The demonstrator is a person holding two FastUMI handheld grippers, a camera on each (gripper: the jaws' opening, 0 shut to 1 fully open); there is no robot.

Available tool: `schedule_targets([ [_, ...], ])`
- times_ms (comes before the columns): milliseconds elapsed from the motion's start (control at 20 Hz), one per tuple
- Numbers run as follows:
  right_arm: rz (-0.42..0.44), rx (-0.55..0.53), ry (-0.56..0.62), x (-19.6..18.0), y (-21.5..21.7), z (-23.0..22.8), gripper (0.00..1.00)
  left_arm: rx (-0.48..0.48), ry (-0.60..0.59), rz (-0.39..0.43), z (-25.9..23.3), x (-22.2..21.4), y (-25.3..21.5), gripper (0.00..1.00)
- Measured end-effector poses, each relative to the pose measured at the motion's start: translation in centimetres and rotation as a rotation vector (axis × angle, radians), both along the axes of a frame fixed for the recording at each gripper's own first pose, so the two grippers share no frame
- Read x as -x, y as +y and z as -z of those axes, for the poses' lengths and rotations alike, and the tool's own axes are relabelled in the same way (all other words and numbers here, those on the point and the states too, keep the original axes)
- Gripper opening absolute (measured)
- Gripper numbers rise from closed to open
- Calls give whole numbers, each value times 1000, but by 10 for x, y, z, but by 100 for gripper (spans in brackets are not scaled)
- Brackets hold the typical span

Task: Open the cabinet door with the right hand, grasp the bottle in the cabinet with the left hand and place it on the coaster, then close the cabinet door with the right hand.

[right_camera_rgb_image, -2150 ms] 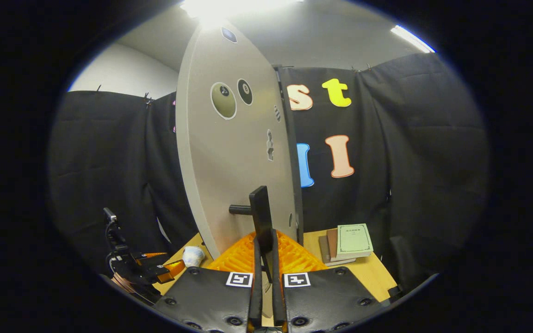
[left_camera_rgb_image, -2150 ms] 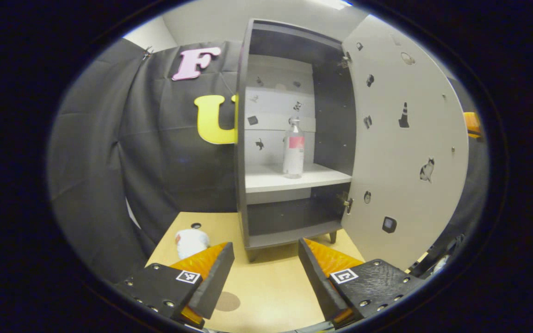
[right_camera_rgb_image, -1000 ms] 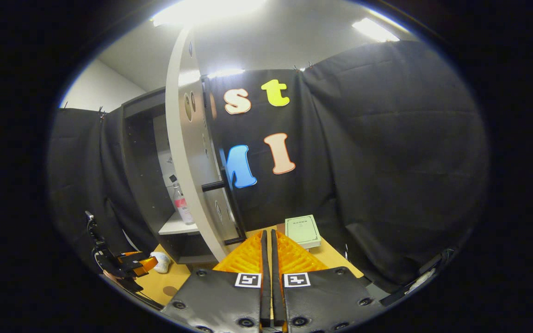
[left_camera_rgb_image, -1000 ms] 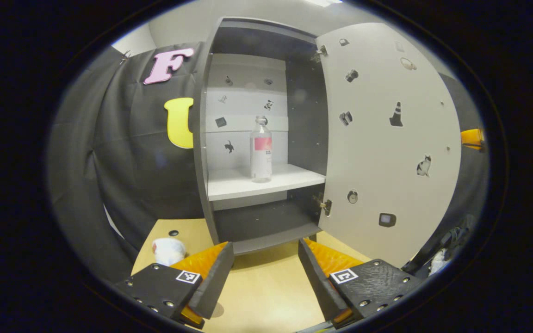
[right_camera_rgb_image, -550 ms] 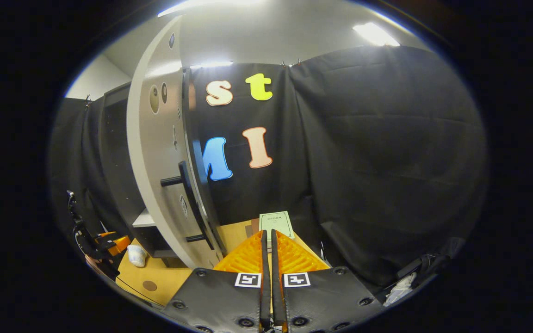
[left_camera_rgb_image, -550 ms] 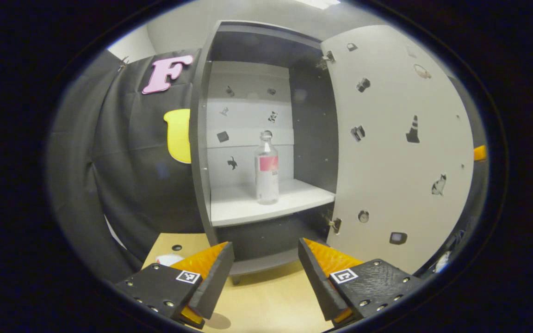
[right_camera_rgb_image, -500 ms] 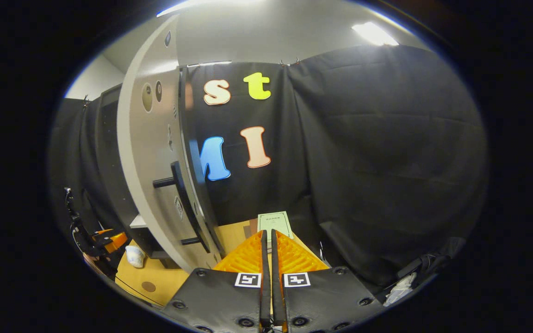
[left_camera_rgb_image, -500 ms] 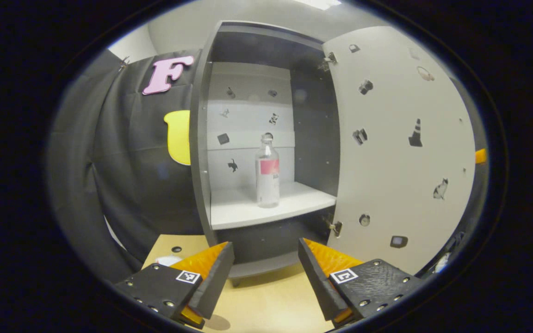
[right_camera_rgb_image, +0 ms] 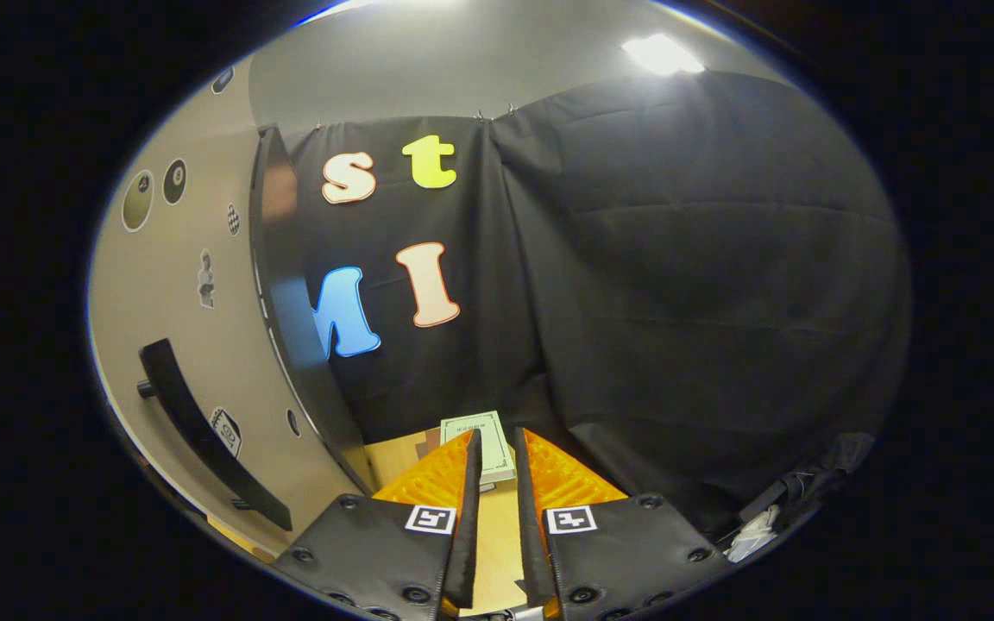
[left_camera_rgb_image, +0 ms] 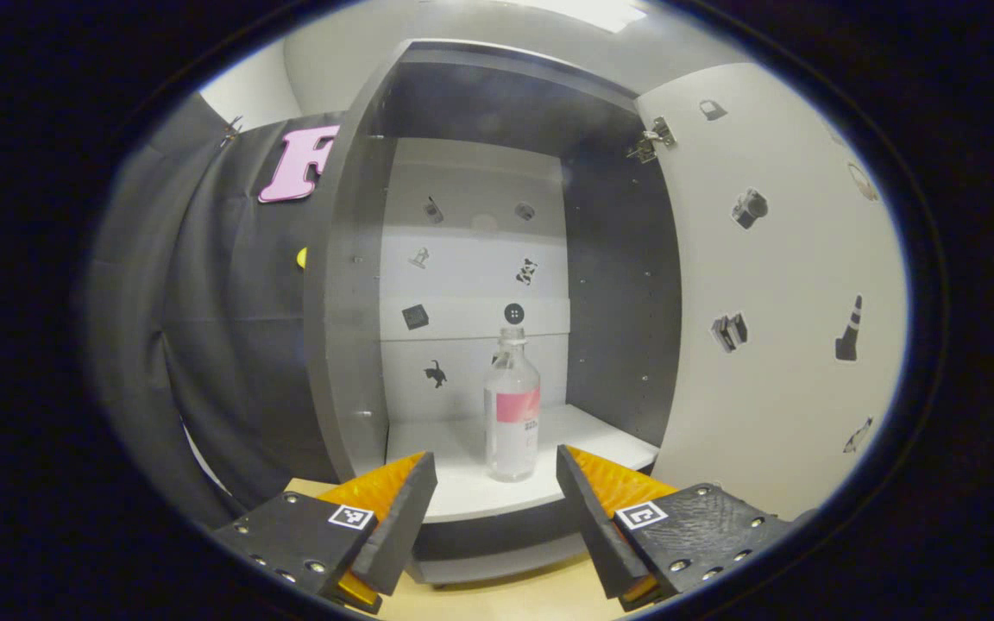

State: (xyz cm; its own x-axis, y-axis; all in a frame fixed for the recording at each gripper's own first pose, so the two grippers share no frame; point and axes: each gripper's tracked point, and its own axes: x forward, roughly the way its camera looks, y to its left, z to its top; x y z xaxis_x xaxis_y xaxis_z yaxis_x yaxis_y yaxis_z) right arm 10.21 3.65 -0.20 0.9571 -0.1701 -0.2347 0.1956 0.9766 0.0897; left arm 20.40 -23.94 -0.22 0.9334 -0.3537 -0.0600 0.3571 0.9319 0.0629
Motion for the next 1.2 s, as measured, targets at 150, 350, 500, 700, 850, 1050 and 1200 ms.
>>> schedule_targets([
  [150, 20, 67, 14, -15, -12, 8, 23, 28, 13, 14, -3, -21, -16, 85],
  [350, -27, 66, 24, -43, -3, 16, 57, 2, 24, 7, 0, -56, -26, 86],
  [500, -14, 103, 24, -63, -15, 19, 83, -1, 49, 40, 7, -72, -42, 84],
  [700, 43, 93, 26, -78, -28, 22, 96, -2, 54, 39, 10, -97, -51, 85],
  [850, 56, 50, 40, -86, -32, 29, 99, -5, 49, 34, 10, -112, -54, 85],
  [1050, 82, 31, 41, -95, -41, 33, 94, -10, 35, 37, 11, -129, -59, 87],
  [1200, 91, 35, 43, -100, -43, 36, 98, -14, 25, 45, 11, -136, -62, 84],
])
